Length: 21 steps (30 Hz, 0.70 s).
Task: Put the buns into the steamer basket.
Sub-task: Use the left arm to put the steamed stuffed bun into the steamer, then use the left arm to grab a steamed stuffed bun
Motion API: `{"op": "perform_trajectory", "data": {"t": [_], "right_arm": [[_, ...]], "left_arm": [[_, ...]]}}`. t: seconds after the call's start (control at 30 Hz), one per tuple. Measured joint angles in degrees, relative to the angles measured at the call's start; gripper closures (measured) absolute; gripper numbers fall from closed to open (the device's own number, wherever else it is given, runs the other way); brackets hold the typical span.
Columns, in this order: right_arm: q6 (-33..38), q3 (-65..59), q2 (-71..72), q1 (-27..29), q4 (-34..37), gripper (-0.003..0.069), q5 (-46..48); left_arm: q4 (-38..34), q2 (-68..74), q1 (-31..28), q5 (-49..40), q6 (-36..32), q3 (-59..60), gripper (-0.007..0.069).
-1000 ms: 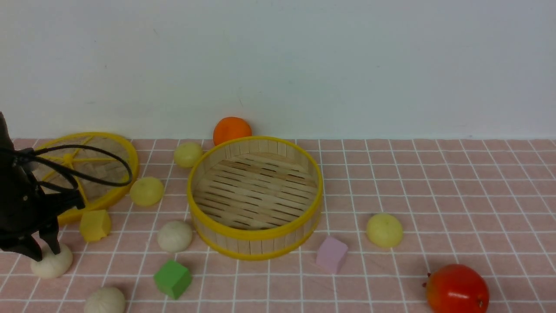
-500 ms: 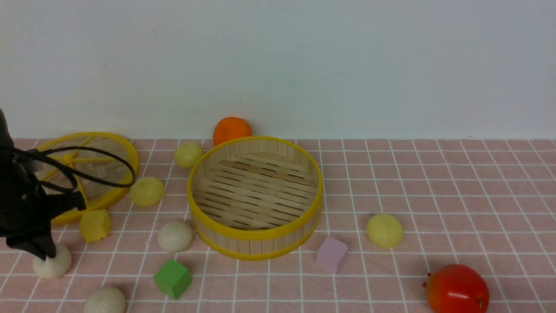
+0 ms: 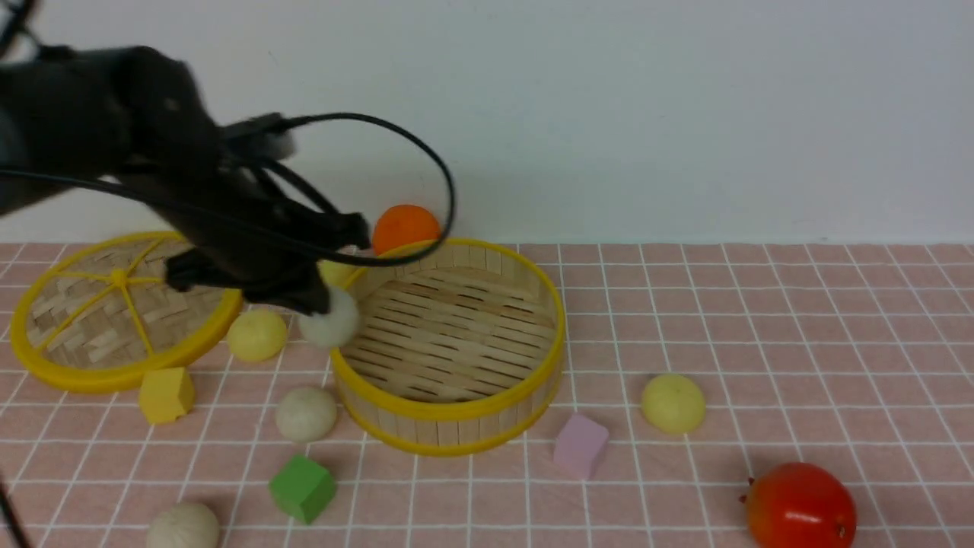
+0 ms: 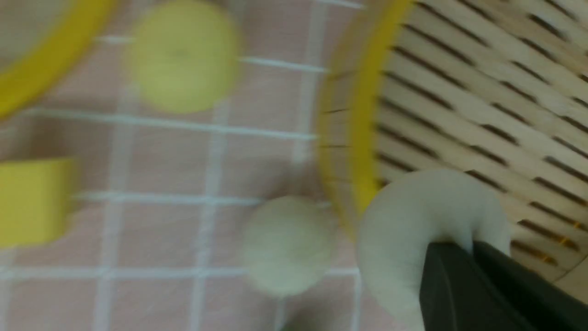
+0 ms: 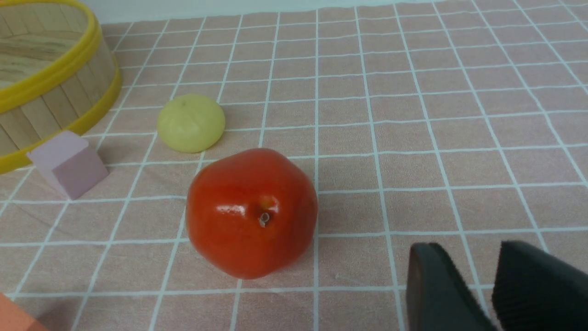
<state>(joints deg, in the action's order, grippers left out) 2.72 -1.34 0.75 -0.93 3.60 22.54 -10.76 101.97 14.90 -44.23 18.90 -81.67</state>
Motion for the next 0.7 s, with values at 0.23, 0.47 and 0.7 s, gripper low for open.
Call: {"op": "perform_trajectory", "data": {"t": [0.23,0.47,0.7], "right_arm": [[0.00,0.00,0.00,0.00,0.00,0.0419,0.00],[0.00,0.00,0.00,0.00,0.00,0.0419,0.00],[0.00,0.00,0.00,0.00,0.00,0.0419,0.00]], "left_arm": [[-2.64,11.04,2.48,5.62,0.00,-3.96,0.0596],[-1.28,11.82,2.51,3.37,0.00,-6.17,0.0406],[10.29,0.13,1.92,-11.51,2.51,-9.11,0.0183]]}}
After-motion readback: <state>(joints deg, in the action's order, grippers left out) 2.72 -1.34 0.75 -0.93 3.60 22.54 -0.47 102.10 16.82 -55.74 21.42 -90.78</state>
